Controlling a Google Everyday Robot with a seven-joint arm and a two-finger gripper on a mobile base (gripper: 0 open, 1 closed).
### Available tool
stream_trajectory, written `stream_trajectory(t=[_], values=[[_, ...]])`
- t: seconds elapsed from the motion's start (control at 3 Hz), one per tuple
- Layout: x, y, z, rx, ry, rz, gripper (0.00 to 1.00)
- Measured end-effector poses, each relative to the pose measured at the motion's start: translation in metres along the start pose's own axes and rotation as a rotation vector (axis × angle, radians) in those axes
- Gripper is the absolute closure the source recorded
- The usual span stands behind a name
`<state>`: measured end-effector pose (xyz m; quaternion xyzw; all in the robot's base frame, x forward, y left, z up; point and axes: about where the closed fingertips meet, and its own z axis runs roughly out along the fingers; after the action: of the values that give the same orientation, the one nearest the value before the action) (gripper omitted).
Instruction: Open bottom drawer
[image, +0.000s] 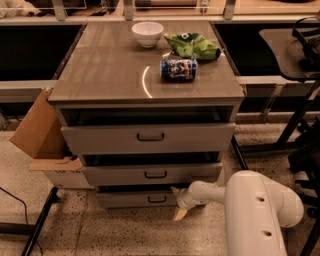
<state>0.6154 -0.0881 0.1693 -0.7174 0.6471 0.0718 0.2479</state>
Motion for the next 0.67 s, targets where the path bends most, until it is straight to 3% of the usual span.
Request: stream_trajectory(t=[0.33, 0.67], values=[[0.008, 0.007, 0.012, -0.030, 0.018, 0.011, 0.38], [0.016, 0.016, -0.003, -0.015, 0.026, 0.025, 0.60]])
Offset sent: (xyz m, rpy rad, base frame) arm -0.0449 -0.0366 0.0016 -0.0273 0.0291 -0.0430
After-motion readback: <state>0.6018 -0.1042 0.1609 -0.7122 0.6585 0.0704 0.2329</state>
